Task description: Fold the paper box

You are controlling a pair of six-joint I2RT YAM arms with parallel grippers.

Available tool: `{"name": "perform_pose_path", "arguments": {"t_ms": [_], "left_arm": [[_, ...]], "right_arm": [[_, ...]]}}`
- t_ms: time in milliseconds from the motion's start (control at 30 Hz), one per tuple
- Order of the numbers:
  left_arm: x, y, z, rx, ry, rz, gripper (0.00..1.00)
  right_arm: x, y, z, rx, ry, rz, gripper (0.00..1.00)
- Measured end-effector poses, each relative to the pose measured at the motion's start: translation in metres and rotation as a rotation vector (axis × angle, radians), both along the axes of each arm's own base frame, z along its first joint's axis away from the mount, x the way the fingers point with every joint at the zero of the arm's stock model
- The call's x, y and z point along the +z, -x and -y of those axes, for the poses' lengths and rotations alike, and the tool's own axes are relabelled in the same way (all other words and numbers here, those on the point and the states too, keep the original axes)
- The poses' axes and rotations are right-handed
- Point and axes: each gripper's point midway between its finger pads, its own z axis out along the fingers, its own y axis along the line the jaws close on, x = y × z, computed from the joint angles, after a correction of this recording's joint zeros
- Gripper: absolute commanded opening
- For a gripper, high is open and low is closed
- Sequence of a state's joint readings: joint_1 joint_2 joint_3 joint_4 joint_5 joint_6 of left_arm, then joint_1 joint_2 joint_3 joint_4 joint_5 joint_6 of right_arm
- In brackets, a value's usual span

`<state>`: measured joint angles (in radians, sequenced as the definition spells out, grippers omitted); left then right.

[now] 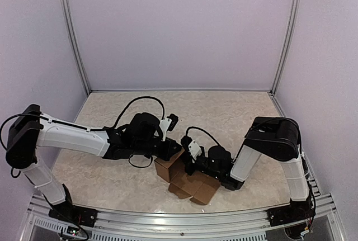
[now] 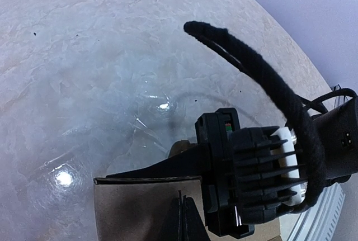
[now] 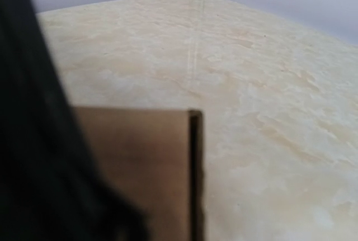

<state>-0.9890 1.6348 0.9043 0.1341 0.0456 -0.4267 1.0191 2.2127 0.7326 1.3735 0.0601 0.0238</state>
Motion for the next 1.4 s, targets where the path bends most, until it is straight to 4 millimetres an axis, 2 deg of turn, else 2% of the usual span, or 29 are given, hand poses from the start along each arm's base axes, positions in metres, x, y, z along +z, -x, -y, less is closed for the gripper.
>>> {"name": "perform_pose_path", "arguments": {"t_ms": [233,267,367,500,700,933,1100,1200,1400], "left_arm": [[0.000,0.000,0.000,0.000,0.000,-0.001,0.00],[0.000,0.000,0.000,0.001,0.001,-0.001,0.00],[0.000,0.000,0.000,0.002,0.001,-0.002,0.00],[0.000,0.000,0.000,0.002,0.001,-0.003,0.00],[0.000,0.000,0.000,0.003,0.000,-0.004,0.00],[0.000,0.000,0.000,0.002,0.000,-0.004,0.00],[0.000,0.000,0.000,0.002,0.000,-0.004,0.00],[0.000,0.000,0.000,0.003,0.000,-0.005,0.00],[0.000,0.000,0.000,0.007,0.006,-0.008,0.00]], "right_arm": [[0.000,0.001,0.000,-0.007,0.001,0.001,0.00],[0.000,0.001,0.000,-0.008,0.001,0.002,0.01],[0.000,0.001,0.000,-0.010,0.002,0.003,0.14],[0.000,0.001,0.000,-0.013,0.006,0.006,0.22],[0.000,0.001,-0.001,-0.017,0.008,0.008,0.23],[0.010,-0.002,0.000,-0.034,-0.002,0.026,0.25],[0.016,-0.004,-0.001,-0.040,-0.002,0.046,0.16],[0.018,-0.005,-0.003,-0.040,-0.003,0.053,0.00],[0.020,-0.006,-0.005,-0.038,-0.015,0.049,0.00]]}}
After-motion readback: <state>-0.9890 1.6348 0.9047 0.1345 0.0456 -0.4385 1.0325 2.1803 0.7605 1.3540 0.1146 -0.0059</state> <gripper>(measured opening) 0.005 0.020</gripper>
